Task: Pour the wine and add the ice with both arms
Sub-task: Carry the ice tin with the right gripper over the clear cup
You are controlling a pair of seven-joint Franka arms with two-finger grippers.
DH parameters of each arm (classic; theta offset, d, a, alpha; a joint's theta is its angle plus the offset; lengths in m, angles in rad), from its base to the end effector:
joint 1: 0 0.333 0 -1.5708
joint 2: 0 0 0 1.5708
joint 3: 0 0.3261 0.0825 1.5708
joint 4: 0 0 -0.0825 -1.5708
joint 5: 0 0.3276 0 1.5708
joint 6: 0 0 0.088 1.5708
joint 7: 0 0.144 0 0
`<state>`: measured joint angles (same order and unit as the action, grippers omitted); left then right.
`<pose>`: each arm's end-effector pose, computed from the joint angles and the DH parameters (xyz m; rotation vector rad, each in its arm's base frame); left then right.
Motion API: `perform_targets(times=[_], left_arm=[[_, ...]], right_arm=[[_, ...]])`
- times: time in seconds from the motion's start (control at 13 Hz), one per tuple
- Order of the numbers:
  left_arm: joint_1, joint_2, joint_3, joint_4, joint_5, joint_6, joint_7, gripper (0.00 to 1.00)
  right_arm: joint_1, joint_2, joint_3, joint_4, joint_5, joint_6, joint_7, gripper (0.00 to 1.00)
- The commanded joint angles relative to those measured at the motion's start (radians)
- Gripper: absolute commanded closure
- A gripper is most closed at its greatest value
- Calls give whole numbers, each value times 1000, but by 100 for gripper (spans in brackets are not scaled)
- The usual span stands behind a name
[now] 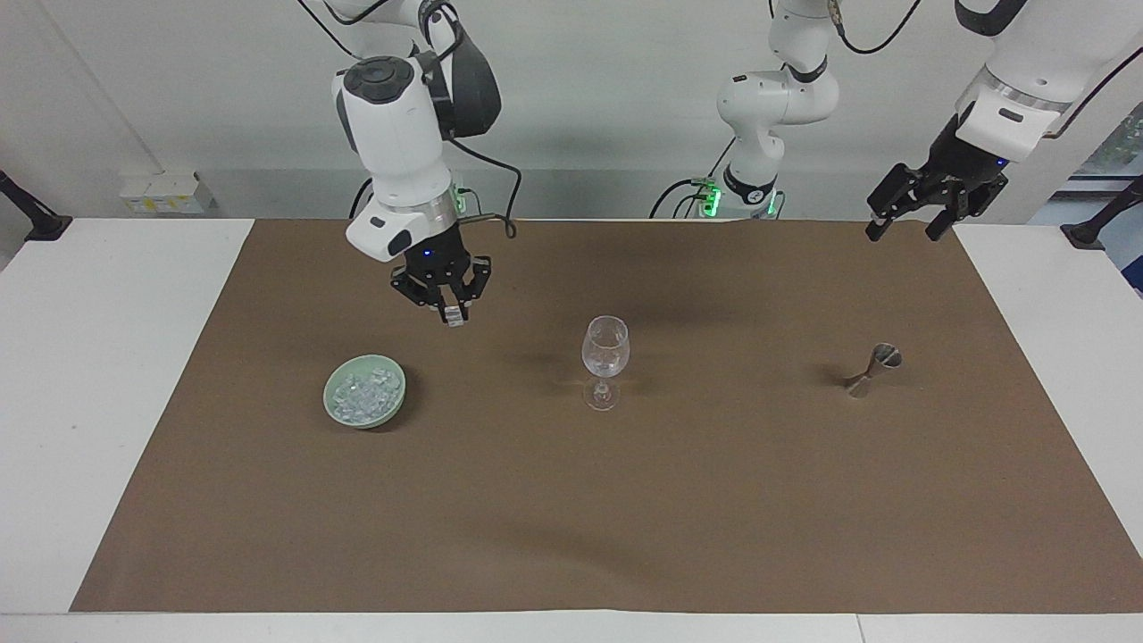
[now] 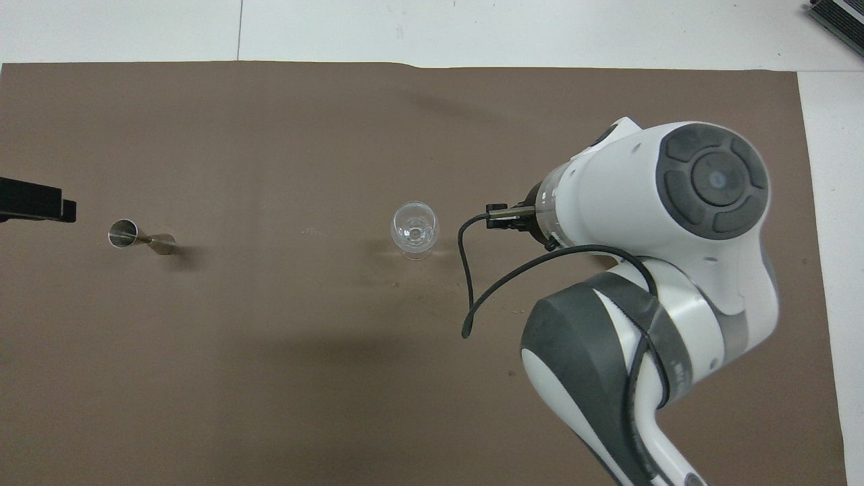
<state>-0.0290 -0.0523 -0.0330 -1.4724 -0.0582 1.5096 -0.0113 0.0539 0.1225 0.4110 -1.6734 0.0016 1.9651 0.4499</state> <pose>0.4758 -0.0388 0.6584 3.0780 -0.0876 0.1346 0.5131 0.2449 0.5323 -3.0103 -0.0111 -0.2096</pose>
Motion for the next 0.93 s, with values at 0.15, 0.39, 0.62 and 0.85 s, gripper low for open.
perform_targets(times=[0.15,0.39,0.62,0.85], left_arm=[[-37,25,22,55,46,-100,22,0],[-34,48,31,84,43,-126,27,0],[-29,48,31,80,29,-117,27,0],[-23,35,56,70,12,-111,16,0]], right_arm=[[-5,149,112,164,-55,-6,176,100],[-2,172,138,196,-80,0,213,100],[17,195,140,195,-106,24,231,100],[29,226,143,196,-138,52,242,100]])
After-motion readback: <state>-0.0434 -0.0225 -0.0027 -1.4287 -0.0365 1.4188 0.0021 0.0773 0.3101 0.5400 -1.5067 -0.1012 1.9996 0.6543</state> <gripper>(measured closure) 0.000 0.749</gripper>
